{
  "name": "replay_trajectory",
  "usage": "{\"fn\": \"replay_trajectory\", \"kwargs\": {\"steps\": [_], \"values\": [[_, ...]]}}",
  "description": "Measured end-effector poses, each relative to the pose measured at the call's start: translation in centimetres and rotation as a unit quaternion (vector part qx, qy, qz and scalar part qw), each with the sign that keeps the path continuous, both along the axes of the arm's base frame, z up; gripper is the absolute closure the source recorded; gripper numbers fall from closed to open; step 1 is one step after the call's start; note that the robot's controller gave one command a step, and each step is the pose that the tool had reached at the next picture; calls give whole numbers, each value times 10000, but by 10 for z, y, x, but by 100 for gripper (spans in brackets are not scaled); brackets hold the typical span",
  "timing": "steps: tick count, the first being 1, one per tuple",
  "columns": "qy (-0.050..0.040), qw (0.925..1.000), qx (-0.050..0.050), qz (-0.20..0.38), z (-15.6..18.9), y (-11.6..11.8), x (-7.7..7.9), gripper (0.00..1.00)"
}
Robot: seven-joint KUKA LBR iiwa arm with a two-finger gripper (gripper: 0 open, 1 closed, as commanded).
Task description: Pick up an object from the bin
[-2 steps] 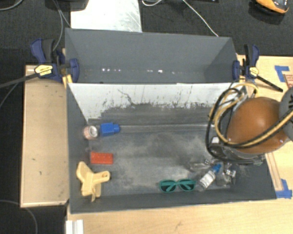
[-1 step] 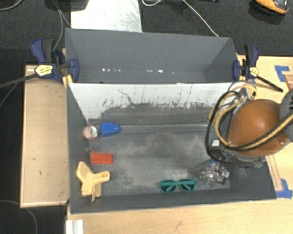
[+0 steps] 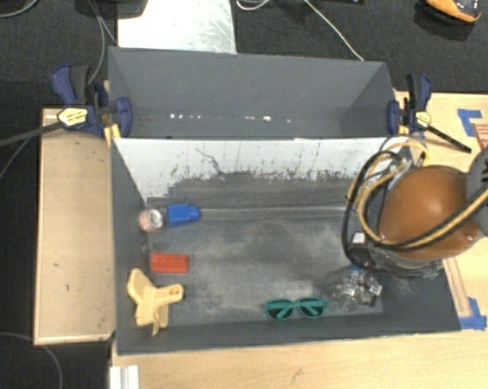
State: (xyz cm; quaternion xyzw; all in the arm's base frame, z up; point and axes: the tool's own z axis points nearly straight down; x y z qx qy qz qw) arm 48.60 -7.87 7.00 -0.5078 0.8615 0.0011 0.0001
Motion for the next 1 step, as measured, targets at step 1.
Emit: {"fn": "replay_trajectory", "kwargs": {"steps": [1], "values": [[0,10000,7,-1,7,1,-1,100]]}}
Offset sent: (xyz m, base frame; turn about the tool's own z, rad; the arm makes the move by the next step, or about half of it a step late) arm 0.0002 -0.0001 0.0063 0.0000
